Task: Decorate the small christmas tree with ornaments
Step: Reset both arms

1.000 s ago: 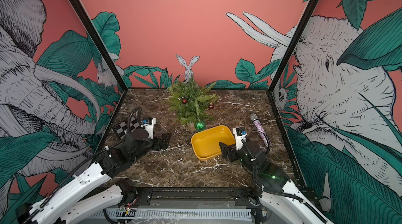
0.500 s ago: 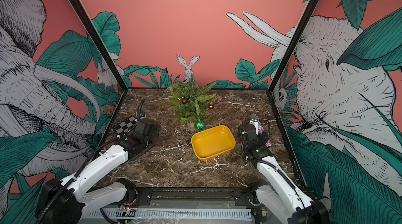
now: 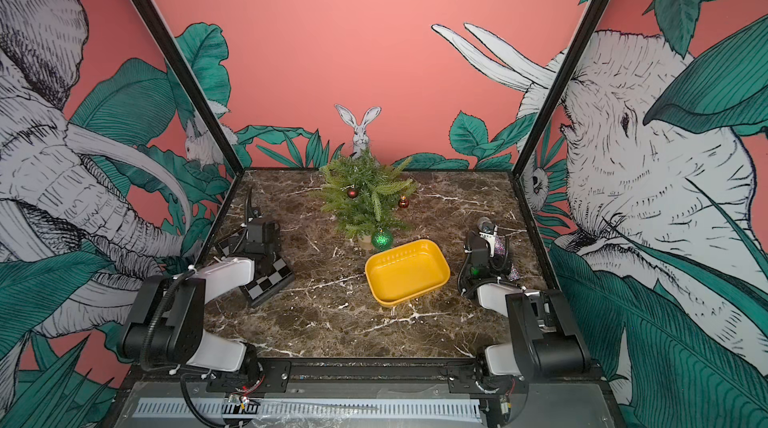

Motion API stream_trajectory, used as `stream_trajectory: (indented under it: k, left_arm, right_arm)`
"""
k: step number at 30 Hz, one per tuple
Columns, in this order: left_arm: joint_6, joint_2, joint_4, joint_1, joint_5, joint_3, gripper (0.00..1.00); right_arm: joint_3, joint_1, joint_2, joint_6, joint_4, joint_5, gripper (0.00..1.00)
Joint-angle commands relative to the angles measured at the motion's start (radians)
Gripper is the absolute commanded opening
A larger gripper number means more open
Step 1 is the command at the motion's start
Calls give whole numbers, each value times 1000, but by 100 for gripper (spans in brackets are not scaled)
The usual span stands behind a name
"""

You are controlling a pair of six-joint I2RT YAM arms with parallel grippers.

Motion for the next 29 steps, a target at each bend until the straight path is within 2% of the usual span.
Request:
stream_trajectory:
  k: [1,2,3,4,5,7,8,9,10,11,12,14,16,18,20,22,25,29]
  left_arm:
    - [84,5,202,-5,87,-17,99]
    - [100,18,258,-5,102,-28,99]
    - [136,51,404,-5,135,-72,100]
    - [161,66,443,-9,149,-90,100]
    - [137,42,365,-10,162,-80,100]
    - [164,54,472,-7,186,-112,100]
    - [153,48,437,-7,181,-107,100]
    - [145,29,427,4,237,-117,100]
    - [154,34,520,23,332,-163,100]
    - [163,68,669,35,377,-212,100]
    - [179,124,829,37,358,-257,100]
    - [147,47,618,34,358,-223,100]
    - [171,105,713,34,341,-219,100]
    - [150,61,593,34,345,-201,100]
    - [169,95,686,32,340,-213,100]
    - [151,66,604,32,342,-201,100]
    - [164,88,662,32,341,-209,100]
    - [156,73,628,33,341,-207,100]
  right_arm:
    - [-21,-30,48,-63,270,-176,99]
    - [-16,-31,46,-74,244,-234,99]
    - [-26,-37,74,-78,285,-276,99]
    - [-51,-42,148,-99,454,-282,99]
    - [-71,-43,166,-108,508,-292,99]
    - [-44,-46,97,-62,328,-250,99]
    - [-27,-48,107,-63,321,-244,99]
    - [-17,-47,133,-79,357,-248,99]
    - [-8,-39,133,-88,333,-244,99]
    - [-1,-36,124,-87,304,-245,99]
    - [3,-34,128,-92,307,-243,99]
    - [0,-31,131,-95,317,-242,99]
    - [2,-31,135,-98,322,-243,99]
    - [4,-31,130,-91,309,-241,99]
    - [3,-31,131,-92,313,-242,99]
    - [5,-31,134,-95,315,-242,99]
    - [18,-42,130,-84,274,-270,99]
    - [7,-44,127,-81,292,-259,99]
